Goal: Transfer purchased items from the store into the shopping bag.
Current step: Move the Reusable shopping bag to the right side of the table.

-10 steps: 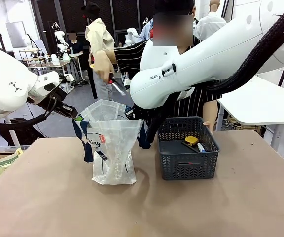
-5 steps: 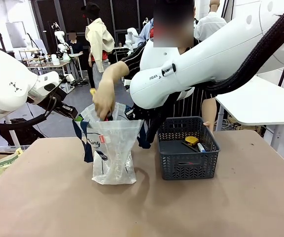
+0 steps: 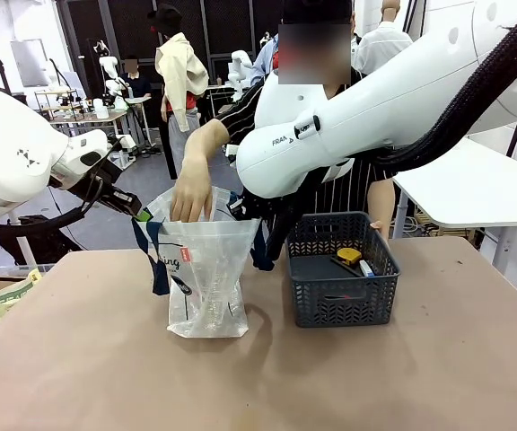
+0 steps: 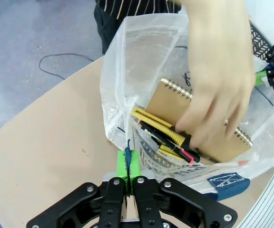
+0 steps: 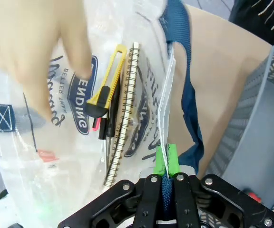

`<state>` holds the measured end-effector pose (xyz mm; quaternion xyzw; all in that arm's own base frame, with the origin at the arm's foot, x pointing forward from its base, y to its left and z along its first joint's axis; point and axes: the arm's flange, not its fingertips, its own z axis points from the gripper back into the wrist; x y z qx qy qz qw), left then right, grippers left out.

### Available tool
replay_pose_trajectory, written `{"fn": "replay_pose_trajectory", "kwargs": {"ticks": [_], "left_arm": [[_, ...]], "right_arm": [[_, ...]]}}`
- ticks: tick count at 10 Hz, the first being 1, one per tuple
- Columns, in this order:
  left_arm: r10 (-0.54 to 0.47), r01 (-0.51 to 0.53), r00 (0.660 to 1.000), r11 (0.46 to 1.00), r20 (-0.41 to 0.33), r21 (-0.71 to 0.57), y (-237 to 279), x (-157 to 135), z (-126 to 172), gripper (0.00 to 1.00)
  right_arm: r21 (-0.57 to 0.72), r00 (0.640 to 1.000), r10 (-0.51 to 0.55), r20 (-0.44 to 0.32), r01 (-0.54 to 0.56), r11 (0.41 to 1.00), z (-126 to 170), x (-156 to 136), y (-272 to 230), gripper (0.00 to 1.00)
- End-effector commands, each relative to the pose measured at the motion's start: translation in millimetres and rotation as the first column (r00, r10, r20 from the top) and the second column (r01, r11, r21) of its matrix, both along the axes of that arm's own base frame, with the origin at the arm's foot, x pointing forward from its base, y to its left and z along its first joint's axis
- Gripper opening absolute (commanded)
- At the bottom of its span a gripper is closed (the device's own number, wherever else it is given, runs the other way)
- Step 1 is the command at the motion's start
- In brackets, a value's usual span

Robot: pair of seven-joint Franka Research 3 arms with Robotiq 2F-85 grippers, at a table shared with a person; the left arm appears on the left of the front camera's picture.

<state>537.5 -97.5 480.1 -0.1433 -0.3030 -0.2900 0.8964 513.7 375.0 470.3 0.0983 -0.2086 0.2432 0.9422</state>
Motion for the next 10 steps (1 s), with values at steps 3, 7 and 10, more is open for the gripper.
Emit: {"fn": "replay_pose_trajectory", "kwargs": {"ticks": [3, 7, 10], "left_arm": [[-0.007, 0.007, 1.000, 1.000, 0.008, 0.008, 2.6, 1.3, 1.3, 0.00], [-0.007, 0.007, 1.000, 1.000, 0.008, 0.008, 2.6, 1.3, 1.3, 0.00], [-0.007, 0.007, 1.000, 1.000, 0.008, 0.008, 2.6, 1.3, 1.3, 0.00]], "right_arm": [[0.005, 1.000, -0.004, -0.004, 0.004, 1.000, 1.4, -0.9, -2.0, 0.00], [0.005, 1.000, -0.004, -0.004, 0.004, 1.000, 1.4, -0.9, -2.0, 0.00], [0.005, 1.000, -0.004, -0.004, 0.004, 1.000, 1.4, -0.9, -2.0, 0.00]]}}
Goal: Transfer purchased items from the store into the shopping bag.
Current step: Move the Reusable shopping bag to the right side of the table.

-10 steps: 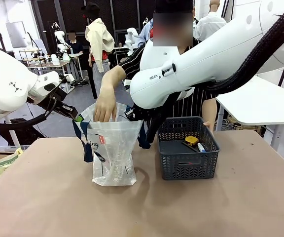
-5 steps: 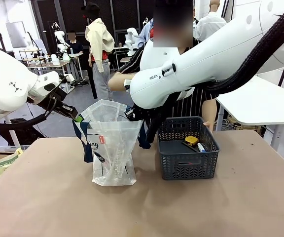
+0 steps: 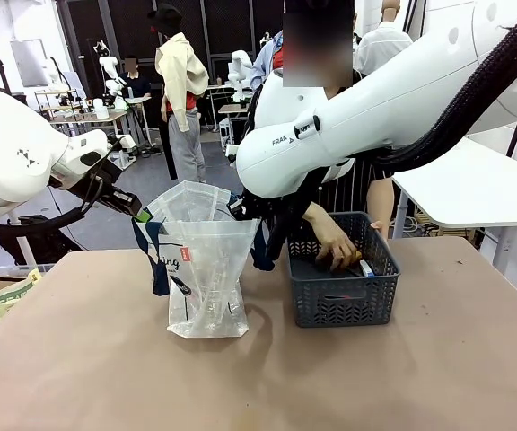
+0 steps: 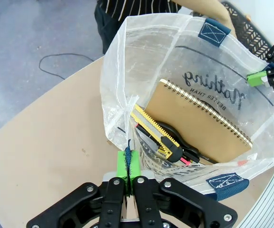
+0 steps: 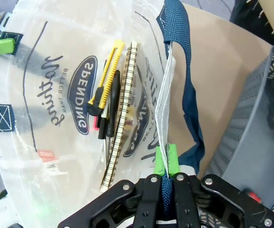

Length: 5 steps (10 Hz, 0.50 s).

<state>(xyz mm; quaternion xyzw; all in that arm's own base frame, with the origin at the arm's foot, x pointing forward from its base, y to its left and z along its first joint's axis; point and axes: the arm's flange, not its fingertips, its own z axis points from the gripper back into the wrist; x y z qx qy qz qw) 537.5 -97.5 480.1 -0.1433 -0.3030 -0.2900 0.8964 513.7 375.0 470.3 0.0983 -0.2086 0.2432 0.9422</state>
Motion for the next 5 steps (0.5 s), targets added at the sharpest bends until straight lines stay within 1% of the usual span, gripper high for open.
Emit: {"fn": "replay_pose_trajectory", "kwargs": {"ticks": [1, 5], "left_arm": [[-0.007, 0.007, 1.000, 1.000, 0.008, 0.008, 2.6, 1.3, 1.2, 0.00], [-0.007, 0.007, 1.000, 1.000, 0.008, 0.008, 2.6, 1.3, 1.2, 0.00]], "right_arm": [[0.005, 1.000, -0.004, -0.004, 0.004, 1.000, 1.4, -0.9, -2.0, 0.00], [0.005, 1.000, -0.004, -0.004, 0.004, 1.000, 1.4, -0.9, -2.0, 0.00]]}}
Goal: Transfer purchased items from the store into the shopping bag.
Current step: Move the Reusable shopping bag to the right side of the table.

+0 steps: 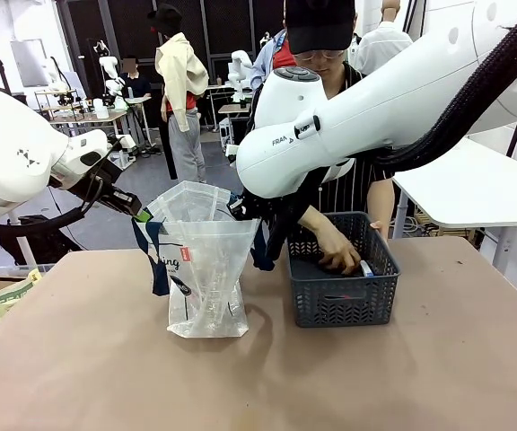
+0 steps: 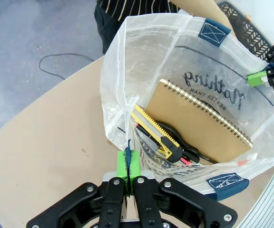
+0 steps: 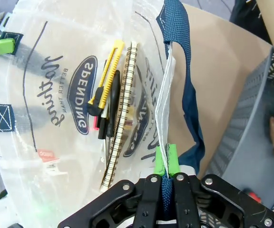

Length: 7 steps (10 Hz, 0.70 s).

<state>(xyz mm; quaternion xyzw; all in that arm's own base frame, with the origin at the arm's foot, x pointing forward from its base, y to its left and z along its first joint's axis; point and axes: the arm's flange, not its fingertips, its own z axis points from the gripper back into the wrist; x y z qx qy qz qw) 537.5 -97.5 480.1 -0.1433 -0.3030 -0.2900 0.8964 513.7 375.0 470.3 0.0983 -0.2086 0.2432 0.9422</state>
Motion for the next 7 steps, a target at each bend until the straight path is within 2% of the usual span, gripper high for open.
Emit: {"fn": "replay_pose_trajectory", "kwargs": {"ticks": [1, 7], "left_arm": [[-0.007, 0.007, 1.000, 1.000, 0.008, 0.008, 2.6, 1.3, 1.2, 0.00], [-0.007, 0.007, 1.000, 1.000, 0.008, 0.008, 2.6, 1.3, 1.2, 0.00]], "right_arm": [[0.005, 1.000, -0.004, -0.004, 0.004, 1.000, 1.4, -0.9, -2.0, 0.00], [0.005, 1.000, -0.004, -0.004, 0.004, 1.000, 1.4, -0.9, -2.0, 0.00]]}}
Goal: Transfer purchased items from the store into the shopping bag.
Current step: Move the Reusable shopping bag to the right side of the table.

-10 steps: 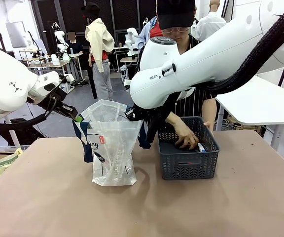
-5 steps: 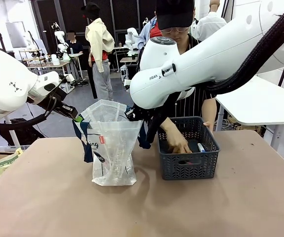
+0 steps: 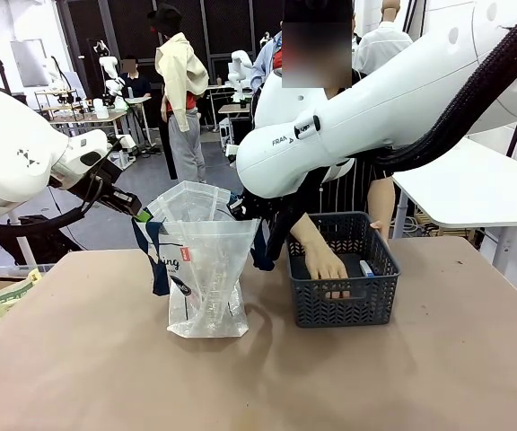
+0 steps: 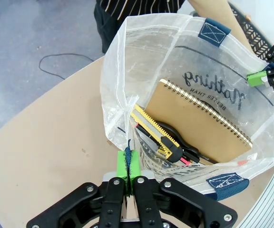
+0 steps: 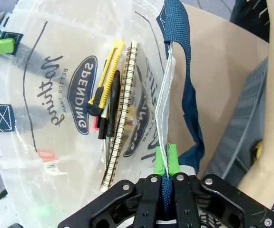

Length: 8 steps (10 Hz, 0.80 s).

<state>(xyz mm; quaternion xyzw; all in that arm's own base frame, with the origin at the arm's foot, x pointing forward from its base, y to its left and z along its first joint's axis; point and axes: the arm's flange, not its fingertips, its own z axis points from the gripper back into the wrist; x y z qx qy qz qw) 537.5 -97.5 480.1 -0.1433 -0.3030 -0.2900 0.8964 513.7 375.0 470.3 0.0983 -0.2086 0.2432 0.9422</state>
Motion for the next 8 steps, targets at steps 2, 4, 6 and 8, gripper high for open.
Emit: {"fn": "replay_pose_trajectory", "kwargs": {"ticks": [2, 4, 6, 8], "left_arm": [[-0.007, 0.007, 1.000, 1.000, 0.008, 0.008, 2.6, 1.3, 1.2, 0.00], [-0.007, 0.007, 1.000, 1.000, 0.008, 0.008, 2.6, 1.3, 1.2, 0.00], [-0.007, 0.007, 1.000, 1.000, 0.008, 0.008, 2.6, 1.3, 1.2, 0.00], [-0.007, 0.007, 1.000, 1.000, 0.008, 0.008, 2.6, 1.3, 1.2, 0.00]], "right_arm": [[0.005, 1.000, -0.004, -0.004, 0.004, 1.000, 1.4, -0.9, -2.0, 0.00], [0.005, 1.000, -0.004, -0.004, 0.004, 1.000, 1.4, -0.9, -2.0, 0.00], [0.005, 1.000, -0.004, -0.004, 0.004, 1.000, 1.4, -0.9, -2.0, 0.00], [0.005, 1.000, -0.004, -0.004, 0.004, 1.000, 1.4, -0.9, -2.0, 0.00]]}}
